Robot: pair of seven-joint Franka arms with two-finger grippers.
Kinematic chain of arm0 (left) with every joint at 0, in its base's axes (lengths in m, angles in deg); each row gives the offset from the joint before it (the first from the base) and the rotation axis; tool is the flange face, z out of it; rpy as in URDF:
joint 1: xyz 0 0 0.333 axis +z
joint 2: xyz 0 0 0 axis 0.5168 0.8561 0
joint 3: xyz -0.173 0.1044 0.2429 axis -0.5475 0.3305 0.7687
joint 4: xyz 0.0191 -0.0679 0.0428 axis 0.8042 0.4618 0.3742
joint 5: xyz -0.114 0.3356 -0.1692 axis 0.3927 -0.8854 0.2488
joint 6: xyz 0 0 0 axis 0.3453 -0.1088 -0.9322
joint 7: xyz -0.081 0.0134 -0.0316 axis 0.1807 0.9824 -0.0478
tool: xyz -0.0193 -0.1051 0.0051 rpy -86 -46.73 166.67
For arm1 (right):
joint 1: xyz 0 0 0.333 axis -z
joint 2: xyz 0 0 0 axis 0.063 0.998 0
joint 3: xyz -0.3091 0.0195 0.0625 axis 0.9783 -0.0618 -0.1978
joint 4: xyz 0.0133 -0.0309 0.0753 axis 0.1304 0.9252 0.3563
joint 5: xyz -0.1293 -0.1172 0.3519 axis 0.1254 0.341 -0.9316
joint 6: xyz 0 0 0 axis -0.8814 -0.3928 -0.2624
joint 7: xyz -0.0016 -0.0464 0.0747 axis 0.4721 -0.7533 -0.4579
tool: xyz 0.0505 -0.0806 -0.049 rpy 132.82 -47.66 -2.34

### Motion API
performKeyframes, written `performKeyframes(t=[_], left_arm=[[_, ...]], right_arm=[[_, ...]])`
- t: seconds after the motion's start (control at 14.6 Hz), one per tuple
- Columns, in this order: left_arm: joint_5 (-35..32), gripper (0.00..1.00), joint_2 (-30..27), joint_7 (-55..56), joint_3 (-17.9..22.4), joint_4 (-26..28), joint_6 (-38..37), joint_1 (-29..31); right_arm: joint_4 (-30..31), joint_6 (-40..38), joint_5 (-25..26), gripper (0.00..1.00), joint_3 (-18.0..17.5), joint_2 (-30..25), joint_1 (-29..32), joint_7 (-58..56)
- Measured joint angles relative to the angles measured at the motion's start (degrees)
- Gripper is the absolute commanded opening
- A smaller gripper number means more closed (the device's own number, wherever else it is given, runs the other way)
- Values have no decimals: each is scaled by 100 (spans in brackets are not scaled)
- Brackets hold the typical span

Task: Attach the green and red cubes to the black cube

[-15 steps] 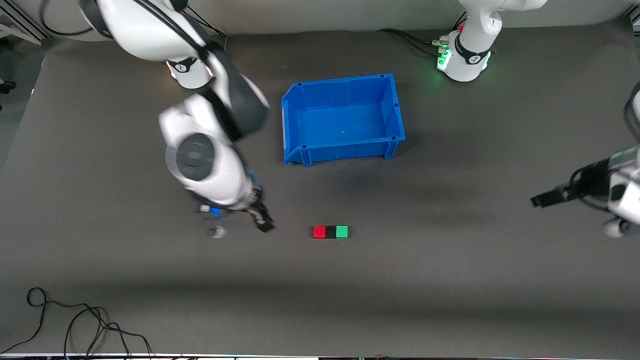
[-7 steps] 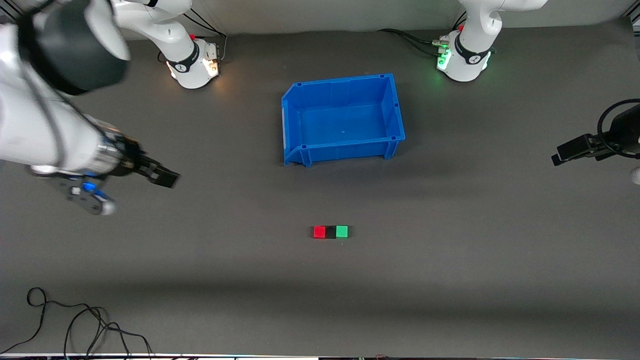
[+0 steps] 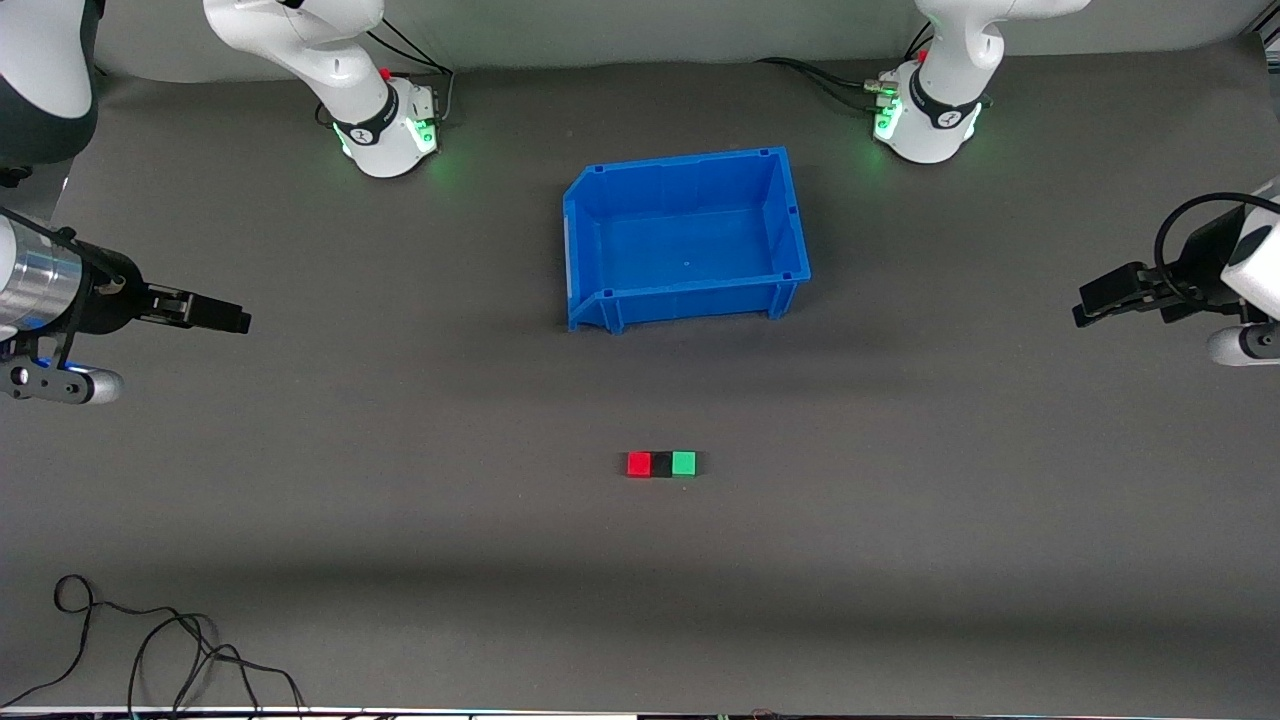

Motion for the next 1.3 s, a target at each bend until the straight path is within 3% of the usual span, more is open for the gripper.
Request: performKeyframes(t=[0.27,0.75,1.03,1.3], left_arm=[[-133,100,-160,-156,-7,209,3,47],[-487,100,-273,-236,-98,298,0,-25],[-504,100,-274,-265,-92,298,-3,-21],[-520,100,-276,-287,-117,297,-116,-24]], right_arm=[[526,578,106,100,-1,-236,-14,-408],[2253,1812,132,100,36,-1317,17,-674],[2586,1860,132,100,-380,-1560,311,-683],[2764,1908,241,100,-504,-1676,319,-682]])
